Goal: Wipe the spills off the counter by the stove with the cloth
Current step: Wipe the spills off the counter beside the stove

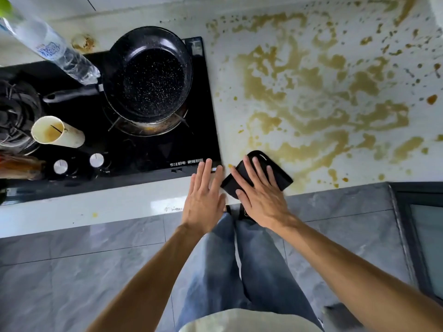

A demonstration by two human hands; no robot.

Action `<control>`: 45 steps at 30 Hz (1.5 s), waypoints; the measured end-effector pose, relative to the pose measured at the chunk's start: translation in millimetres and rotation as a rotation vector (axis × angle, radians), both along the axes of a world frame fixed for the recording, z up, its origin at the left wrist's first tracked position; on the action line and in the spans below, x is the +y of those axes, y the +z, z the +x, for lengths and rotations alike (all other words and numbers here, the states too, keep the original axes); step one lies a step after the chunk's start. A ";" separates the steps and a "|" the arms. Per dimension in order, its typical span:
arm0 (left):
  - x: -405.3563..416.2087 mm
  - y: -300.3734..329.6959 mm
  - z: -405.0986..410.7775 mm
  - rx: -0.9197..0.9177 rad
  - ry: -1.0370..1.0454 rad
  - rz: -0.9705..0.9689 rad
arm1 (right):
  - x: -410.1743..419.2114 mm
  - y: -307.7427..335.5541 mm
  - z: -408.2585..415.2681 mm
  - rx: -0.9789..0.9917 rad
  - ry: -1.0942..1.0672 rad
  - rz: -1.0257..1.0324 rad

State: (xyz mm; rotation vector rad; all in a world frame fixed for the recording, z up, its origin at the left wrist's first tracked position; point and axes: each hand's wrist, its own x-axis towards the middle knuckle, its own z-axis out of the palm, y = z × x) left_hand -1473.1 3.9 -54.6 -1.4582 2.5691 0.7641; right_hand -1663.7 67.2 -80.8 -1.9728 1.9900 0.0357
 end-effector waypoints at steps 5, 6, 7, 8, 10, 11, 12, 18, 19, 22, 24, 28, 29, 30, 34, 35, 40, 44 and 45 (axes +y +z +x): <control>-0.4 -6.1 1.5 0.007 0.001 -0.029 | -48.0 -14.1 -4.1 0.036 -0.002 -0.094; -0.8 -6.5 2.1 0.007 -0.001 -0.032 | -60.1 -13.5 -5.6 0.028 -0.036 -0.100; -1.0 -6.9 2.6 0.006 -0.003 -0.035 | -68.8 -12.7 -7.1 0.024 -0.076 -0.100; -1.1 -7.6 3.0 0.004 -0.002 -0.038 | -73.1 -12.8 -7.6 0.023 -0.118 -0.098; -1.3 -7.9 3.0 0.006 0.002 -0.039 | -65.1 -15.2 -4.3 0.034 -0.193 -0.107; -0.8 -8.0 2.7 0.007 0.006 -0.042 | -53.5 -16.0 -1.1 0.044 -0.212 -0.113; 0.0 -8.4 2.3 0.009 0.010 -0.046 | -38.4 -16.1 1.9 0.051 -0.205 -0.111; 1.1 -12.9 3.0 0.009 0.025 -0.067 | 7.6 -15.8 -37.8 0.070 -0.053 -0.060; 1.0 -13.7 3.3 0.005 0.022 -0.071 | -4.6 -16.1 -45.0 0.080 -0.098 -0.069; 0.7 -13.3 3.2 -0.002 0.021 -0.073 | -58.6 -14.3 -44.4 0.075 -0.313 -0.089; 0.6 -12.9 2.7 0.000 0.022 -0.081 | -82.0 -15.8 -30.8 0.079 -0.405 -0.098; 2.8 -11.5 0.2 0.000 0.044 -0.082 | -34.8 -20.7 -18.2 0.077 -0.232 -0.136; 3.3 -11.7 -0.3 0.004 0.050 -0.086 | -12.4 -21.5 -22.3 0.086 -0.179 -0.138; 3.0 -12.5 -1.0 0.010 0.053 -0.090 | 7.2 -22.6 -31.6 0.101 -0.149 -0.137; 3.8 -16.4 -0.3 0.004 0.061 -0.103 | 18.5 -18.9 -90.5 0.147 -0.243 -0.090; 3.6 -17.0 -0.2 0.006 0.060 -0.103 | 6.4 -16.8 -101.2 0.140 -0.308 -0.075; 4.5 -18.6 -0.1 0.008 0.051 -0.115 | -41.7 -15.2 -71.2 0.125 -0.556 -0.094; 5.0 -21.0 0.5 0.008 0.042 -0.126 | -1.4 -21.1 -46.6 0.092 -0.286 -0.144; 4.7 -21.6 0.9 0.006 0.041 -0.123 | 12.3 -21.3 -52.7 0.095 -0.238 -0.146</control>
